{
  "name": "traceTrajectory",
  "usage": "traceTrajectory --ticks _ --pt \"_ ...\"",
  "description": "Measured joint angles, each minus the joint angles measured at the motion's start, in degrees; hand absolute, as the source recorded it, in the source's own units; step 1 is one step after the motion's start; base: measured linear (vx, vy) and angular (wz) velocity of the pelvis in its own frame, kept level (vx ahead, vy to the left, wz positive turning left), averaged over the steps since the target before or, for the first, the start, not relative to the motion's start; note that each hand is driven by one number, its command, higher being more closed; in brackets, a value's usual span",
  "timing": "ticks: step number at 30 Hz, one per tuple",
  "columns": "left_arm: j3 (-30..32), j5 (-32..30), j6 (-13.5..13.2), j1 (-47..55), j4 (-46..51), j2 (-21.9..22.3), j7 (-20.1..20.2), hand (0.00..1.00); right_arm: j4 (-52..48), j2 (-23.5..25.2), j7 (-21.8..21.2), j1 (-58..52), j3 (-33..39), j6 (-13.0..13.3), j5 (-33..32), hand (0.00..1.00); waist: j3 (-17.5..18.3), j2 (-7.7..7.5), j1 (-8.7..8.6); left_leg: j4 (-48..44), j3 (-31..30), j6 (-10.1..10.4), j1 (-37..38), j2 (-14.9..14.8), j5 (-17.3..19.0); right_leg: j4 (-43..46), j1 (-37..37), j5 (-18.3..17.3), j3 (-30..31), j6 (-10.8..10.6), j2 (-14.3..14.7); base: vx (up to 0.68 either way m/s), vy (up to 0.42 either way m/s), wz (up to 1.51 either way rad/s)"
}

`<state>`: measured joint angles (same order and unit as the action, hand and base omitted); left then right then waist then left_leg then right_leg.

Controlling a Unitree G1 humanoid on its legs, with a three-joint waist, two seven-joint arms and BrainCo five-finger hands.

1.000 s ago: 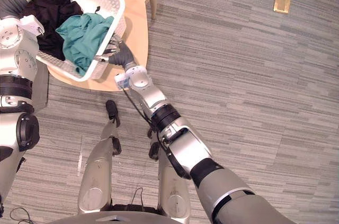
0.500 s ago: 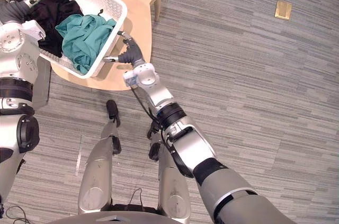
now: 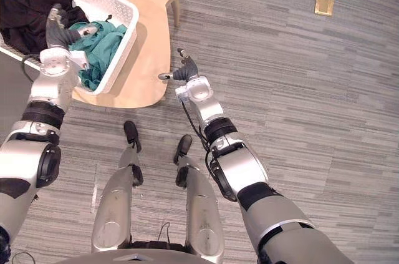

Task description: Pick up the laundry basket with both hands and put the clothes into the washing machine.

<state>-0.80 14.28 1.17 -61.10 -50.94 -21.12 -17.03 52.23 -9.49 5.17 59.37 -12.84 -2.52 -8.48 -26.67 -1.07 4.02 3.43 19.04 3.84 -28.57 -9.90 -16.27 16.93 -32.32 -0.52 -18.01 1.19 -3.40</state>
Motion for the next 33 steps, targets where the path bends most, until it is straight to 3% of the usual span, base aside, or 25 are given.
traceTrajectory --ticks 8,16,20,27,33 --pt "-1.6 -0.8 -0.6 3.2 -4.4 3.4 -0.2 0.0 3.2 -0.9 -1.1 -0.4 -0.7 0.0 2.2 0.0 0.0 0.15 -2.68 1.0 1.7 -0.1 1.8 1.1 -0.4 -1.6 -0.6 2.2 4.4 -0.7 -0.1 0.01 -0.03 -0.23" --pt "-2.2 1.9 -2.6 9.0 -4.8 7.1 1.2 0.0 3.4 -3.3 -1.4 -3.1 -2.6 0.0 4.0 0.0 0.1 0.58 -3.8 1.0 1.7 0.3 3.8 1.4 0.3 -7.4 2.8 5.8 6.4 -1.4 0.6 0.01 0.001 -0.12" --pt "-2.3 3.4 -3.1 10.6 -4.7 8.2 1.7 0.0 3.4 -5.2 -1.3 -3.6 -2.6 0.0 4.4 0.0 0.2 1.91 -4.15 1.1 1.7 0.3 3.9 1.8 1.1 -9.6 3.6 7.1 7.0 -1.6 0.7 0.0 0.009 -0.07" --pt "-3.9 5.7 -3.0 12.9 -4.6 8.2 2.4 0.0 2.4 -5.8 -1.3 -6.2 -2.4 0.0 4.4 0.0 0.2 2.18 -4.65 1.1 3.1 0.1 5.4 2.5 1.5 -13.0 5.8 9.7 8.5 -2.1 0.4 0.02 0.002 -0.08" --pt "-3.3 6.1 -1.8 12.8 -4.6 5.8 2.5 0.0 -6.3 -6.8 -1.1 -9.5 -2.2 0.0 4.2 0.0 0.2 2.38 -4.63 1.1 3.1 -0.2 5.9 2.6 1.2 -13.8 6.6 10.4 8.5 -2.3 0.4 0.02 -0.009 -0.01"
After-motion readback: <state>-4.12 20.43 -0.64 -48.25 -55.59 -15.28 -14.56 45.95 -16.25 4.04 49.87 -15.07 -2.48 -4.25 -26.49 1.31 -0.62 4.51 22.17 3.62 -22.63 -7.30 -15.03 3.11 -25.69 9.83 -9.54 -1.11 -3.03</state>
